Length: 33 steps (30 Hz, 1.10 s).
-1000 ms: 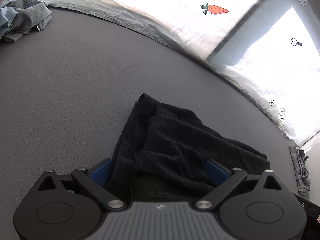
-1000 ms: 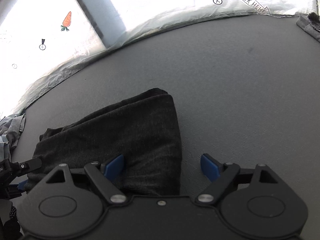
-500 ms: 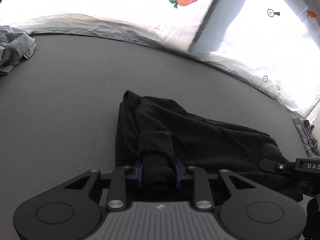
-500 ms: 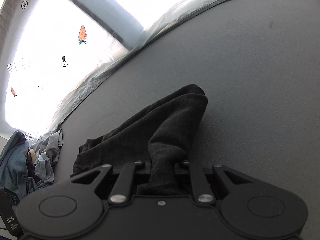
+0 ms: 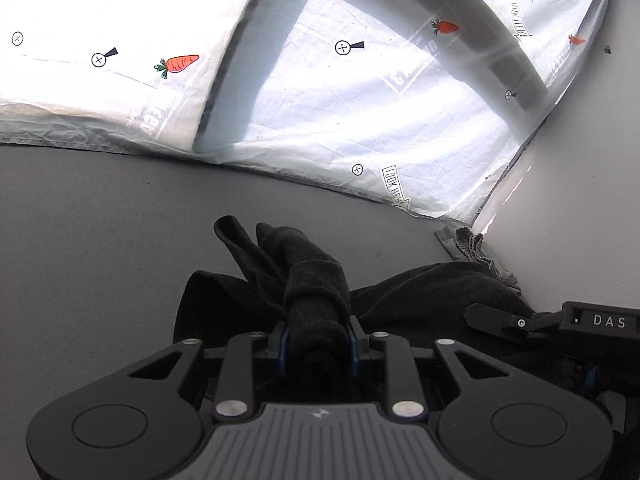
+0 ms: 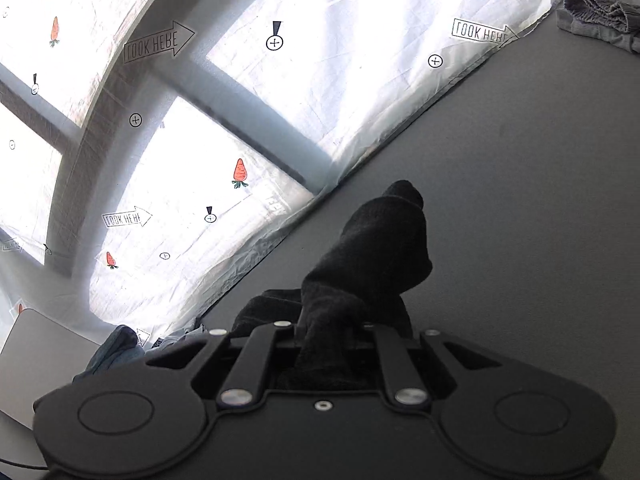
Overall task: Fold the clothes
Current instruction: 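Lift the folded sweater with both tools and carry it to the grey garment stack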
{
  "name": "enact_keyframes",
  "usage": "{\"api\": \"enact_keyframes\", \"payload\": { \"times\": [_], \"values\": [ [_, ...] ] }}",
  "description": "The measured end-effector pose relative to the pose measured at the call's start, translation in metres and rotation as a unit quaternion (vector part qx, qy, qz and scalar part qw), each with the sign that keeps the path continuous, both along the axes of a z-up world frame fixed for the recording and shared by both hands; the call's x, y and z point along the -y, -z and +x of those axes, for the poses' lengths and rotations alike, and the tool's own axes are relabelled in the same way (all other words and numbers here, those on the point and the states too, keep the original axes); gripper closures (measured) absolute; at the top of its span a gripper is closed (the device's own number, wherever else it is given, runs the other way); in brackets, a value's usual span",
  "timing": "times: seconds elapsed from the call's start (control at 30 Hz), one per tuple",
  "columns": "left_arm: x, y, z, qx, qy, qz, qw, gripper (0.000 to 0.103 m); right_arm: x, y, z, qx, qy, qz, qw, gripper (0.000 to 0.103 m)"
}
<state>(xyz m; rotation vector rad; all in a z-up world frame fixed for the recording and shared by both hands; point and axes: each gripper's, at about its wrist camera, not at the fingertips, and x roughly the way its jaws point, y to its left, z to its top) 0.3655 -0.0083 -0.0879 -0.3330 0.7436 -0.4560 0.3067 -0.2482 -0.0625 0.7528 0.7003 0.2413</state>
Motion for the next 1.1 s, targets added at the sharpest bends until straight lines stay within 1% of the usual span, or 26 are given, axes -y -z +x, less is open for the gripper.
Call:
{"api": "enact_keyframes", "payload": {
  "times": [0.07, 0.1, 0.23, 0.3, 0.33, 0.4, 0.47, 0.57, 0.63, 0.73, 0.83, 0.93, 0.97, 1.0, 1.03, 1.07, 1.1],
  "values": [
    [0.019, -0.001, -0.005, -0.003, 0.025, -0.018, 0.9995, 0.075, 0.016, -0.013, -0.023, 0.006, 0.025, -0.014, 1.0, 0.093],
    [0.031, -0.003, -0.006, -0.001, 0.037, -0.019, 0.9991, 0.075, 0.025, -0.018, -0.033, 0.007, 0.038, -0.019, 0.999, 0.093],
    [0.088, -0.01, -0.008, 0.018, 0.089, -0.008, 0.9959, 0.075, 0.067, -0.023, -0.07, 0.017, 0.093, -0.007, 0.995, 0.093],
    [0.121, -0.014, -0.008, 0.03, 0.106, -0.002, 0.9939, 0.075, 0.095, -0.02, -0.073, 0.014, 0.111, -0.001, 0.994, 0.093],
    [0.138, -0.017, -0.007, 0.037, 0.107, -0.001, 0.9936, 0.075, 0.107, -0.018, -0.071, 0.012, 0.116, 0.003, 0.993, 0.093],
    [0.175, -0.023, -0.002, 0.047, 0.104, 0.0, 0.9935, 0.075, 0.134, -0.018, -0.065, 0.02, 0.121, 0.01, 0.992, 0.093],
    [0.212, -0.028, 0.006, 0.053, 0.104, 0.004, 0.9932, 0.075, 0.171, -0.019, -0.055, 0.038, 0.122, 0.02, 0.992, 0.093],
    [0.272, -0.042, 0.031, 0.063, 0.101, 0.018, 0.9927, 0.075, 0.221, -0.028, -0.034, 0.065, 0.13, 0.026, 0.989, 0.093],
    [0.313, -0.055, 0.052, 0.075, 0.106, 0.019, 0.9914, 0.075, 0.256, -0.034, -0.018, 0.087, 0.136, 0.034, 0.986, 0.093],
    [0.375, -0.076, 0.089, 0.104, 0.126, 0.034, 0.986, 0.076, 0.306, -0.04, 0.007, 0.113, 0.146, 0.048, 0.982, 0.093],
    [0.43, -0.098, 0.127, 0.133, 0.153, 0.038, 0.9785, 0.076, 0.355, -0.045, 0.031, 0.139, 0.169, 0.071, 0.973, 0.093],
    [0.482, -0.116, 0.171, 0.166, 0.17, 0.021, 0.9712, 0.079, 0.398, -0.048, 0.049, 0.172, 0.195, 0.089, 0.961, 0.093],
    [0.502, -0.118, 0.188, 0.174, 0.167, 0.018, 0.9702, 0.077, 0.409, -0.048, 0.055, 0.179, 0.205, 0.09, 0.958, 0.093],
    [0.519, -0.116, 0.202, 0.18, 0.157, 0.023, 0.9709, 0.074, 0.419, -0.045, 0.062, 0.18, 0.219, 0.081, 0.955, 0.092],
    [0.536, -0.109, 0.217, 0.187, 0.143, 0.045, 0.9708, 0.071, 0.429, -0.042, 0.069, 0.181, 0.234, 0.069, 0.953, 0.086],
    [0.557, -0.097, 0.234, 0.199, 0.127, 0.083, 0.9683, 0.061, 0.437, -0.035, 0.079, 0.166, 0.249, 0.041, 0.953, 0.069],
    [0.575, -0.084, 0.25, 0.202, 0.113, 0.121, 0.9652, 0.058, 0.441, -0.022, 0.091, 0.134, 0.256, 0.0, 0.957, 0.056]
  ]
}}
